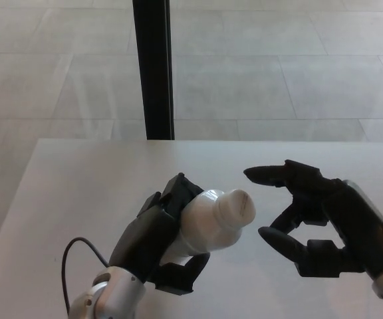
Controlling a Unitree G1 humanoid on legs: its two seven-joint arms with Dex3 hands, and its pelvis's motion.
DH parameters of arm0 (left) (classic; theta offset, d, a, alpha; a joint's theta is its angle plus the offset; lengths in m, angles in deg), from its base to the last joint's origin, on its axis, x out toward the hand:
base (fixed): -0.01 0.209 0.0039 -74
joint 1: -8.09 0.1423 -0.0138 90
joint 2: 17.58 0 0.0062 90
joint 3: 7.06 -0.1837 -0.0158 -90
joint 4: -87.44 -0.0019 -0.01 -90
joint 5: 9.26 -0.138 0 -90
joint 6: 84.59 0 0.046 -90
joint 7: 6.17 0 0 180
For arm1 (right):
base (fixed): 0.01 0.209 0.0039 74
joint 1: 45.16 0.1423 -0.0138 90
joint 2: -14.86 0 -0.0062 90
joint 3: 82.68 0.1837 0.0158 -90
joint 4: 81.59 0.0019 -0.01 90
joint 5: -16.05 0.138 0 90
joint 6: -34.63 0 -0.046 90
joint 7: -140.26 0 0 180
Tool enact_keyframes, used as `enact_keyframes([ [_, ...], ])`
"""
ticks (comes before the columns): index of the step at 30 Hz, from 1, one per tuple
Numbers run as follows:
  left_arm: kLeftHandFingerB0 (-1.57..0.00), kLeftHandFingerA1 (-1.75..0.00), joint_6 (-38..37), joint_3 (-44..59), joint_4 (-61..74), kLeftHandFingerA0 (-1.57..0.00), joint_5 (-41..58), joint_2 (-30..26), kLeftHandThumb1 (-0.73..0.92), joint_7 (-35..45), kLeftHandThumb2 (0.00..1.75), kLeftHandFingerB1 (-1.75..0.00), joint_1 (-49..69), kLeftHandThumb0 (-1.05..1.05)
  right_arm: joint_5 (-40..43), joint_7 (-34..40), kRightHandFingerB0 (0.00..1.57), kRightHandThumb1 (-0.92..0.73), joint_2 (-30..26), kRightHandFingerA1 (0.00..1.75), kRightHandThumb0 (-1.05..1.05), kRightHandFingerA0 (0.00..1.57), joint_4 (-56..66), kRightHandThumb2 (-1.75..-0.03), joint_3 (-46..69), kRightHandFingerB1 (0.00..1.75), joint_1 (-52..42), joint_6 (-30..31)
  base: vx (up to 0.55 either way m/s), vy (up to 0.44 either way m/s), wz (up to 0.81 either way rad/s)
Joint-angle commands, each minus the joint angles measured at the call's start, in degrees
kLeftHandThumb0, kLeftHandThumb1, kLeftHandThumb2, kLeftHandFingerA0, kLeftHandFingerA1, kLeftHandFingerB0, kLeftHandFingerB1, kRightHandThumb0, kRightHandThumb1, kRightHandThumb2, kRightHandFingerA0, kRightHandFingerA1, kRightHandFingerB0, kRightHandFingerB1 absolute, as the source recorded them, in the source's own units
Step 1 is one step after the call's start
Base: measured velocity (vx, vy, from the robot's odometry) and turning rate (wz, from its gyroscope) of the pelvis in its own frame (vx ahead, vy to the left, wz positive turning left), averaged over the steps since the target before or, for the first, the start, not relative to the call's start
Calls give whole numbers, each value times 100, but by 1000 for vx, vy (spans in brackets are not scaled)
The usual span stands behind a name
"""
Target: The robot uses its left hand to to lift the bottle kept on the middle of the desk and tilts it towards its right hand. It then uses its right hand to rotate its cap to open it and places the bottle and cap back on the desk
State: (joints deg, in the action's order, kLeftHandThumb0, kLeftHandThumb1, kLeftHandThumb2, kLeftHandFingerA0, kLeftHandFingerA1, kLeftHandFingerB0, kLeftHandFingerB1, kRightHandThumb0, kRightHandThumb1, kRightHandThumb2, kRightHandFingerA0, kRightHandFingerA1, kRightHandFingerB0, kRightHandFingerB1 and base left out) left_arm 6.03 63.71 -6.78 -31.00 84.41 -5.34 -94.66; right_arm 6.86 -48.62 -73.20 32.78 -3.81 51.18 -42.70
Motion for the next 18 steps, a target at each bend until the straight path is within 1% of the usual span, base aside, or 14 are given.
enact_keyframes([
  [1, -81, -175, 76, 30, 11, -93, -33, 5, 47, 10, 138, -172, -3, 9, -145, 2, 28, -70, 13, 105, -84, 78, -2, -62, 0, 36, -86, -9, 0, 0, 0],
  [3, -80, -175, 70, 28, -1, -92, -46, 1, 48, 11, 136, -173, -12, 8, -171, 4, 24, -70, 23, 105, -85, 76, 4, -63, -7, 35, -93, 4, 0, 0, 0],
  [6, -82, -175, 79, 54, 29, -93, 39, 46, 48, 39, 136, -172, 12, 8, -214, 22, 21, -68, 51, 110, -84, 74, -3, -62, -20, 36, -91, 29, 0, 0, 0],
  [7, -81, -175, 64, 76, 5, -92, 95, 66, 49, 54, 135, -172, 15, 9, -222, 22, 16, -53, 60, 105, -83, 79, -9, -91, -24, 46, -91, 24, 0, 0, 0],
  [8, -84, -175, -8, 77, -50, -95, 108, 84, 47, 26, 138, -174, 0, 11, -222, 15, 21, -67, 58, 112, -83, 75, -9, -61, -15, 35, -91, 31, 0, 0, 0],
  [9, -84, -175, -113, 77, -130, -95, 118, 109, 47, -18, 138, -174, -23, 11, -221, 4, 21, -67, 57, 112, -83, 75, -8, -61, -2, 35, -91, 40, 0, 0, 0],
  [10, -84, -175, -149, 83, -160, -94, 111, 119, 49, -40, 133, -174, -36, 10, -238, 7, 21, -67, 57, 112, -82, 76, -34, -61, -10, 35, -81, 9, 0, 0, 0],
  [11, -89, -175, -417, 71, -291, -97, 90, 103, 54, -124, 126, -160, -75, 14, -258, -5, 13, -52, 44, 109, -81, 81, -54, -90, -16, 45, -63, -12, 0, 0, 0],
  [12, -111, -145, -512, 76, -370, -120, 96, 110, 55, -144, 118, -136, -104, 17, -250, -15, 19, -64, 55, 116, -79, 78, -71, -60, -16, 35, -47, -17, 0, 0, 0],
  [13, -85, -175, -526, 81, -391, -93, 89, 115, 58, -155, 108, -163, -113, 3, -229, -27, 19, -63, 73, 117, -77, 77, -62, -60, -17, 35, -39, 9, 0, 0, 0],
  [15, -85, -175, -590, 82, -444, -93, 66, 126, 58, -185, 108, -163, -133, 3, -210, -45, 19, -63, 88, 117, -77, 77, -42, -60, -9, 35, -40, 43, 0, 0, 0],
  [16, -84, -175, -664, 68, -491, -93, -28, 136, 61, -314, 98, -150, -156, -2, -256, -27, 12, -50, 113, 108, -81, 82, -35, -87, -46, 45, -17, 81, 0, 0, 0],
  [17, -78, -163, -698, 66, -523, -88, -23, 142, 64, -317, 95, -108, -174, 0, -233, -18, 12, -49, 146, 107, -79, 82, -50, -87, -44, 44, -14, 73, 0, 0, 0],
  [18, -78, -163, -719, 68, -541, -88, -22, 143, 64, -324, 95, -108, -180, 0, -235, -21, 12, -49, 155, 107, -79, 82, -52, -87, -41, 44, -14, 72, 0, 0, 0],
])
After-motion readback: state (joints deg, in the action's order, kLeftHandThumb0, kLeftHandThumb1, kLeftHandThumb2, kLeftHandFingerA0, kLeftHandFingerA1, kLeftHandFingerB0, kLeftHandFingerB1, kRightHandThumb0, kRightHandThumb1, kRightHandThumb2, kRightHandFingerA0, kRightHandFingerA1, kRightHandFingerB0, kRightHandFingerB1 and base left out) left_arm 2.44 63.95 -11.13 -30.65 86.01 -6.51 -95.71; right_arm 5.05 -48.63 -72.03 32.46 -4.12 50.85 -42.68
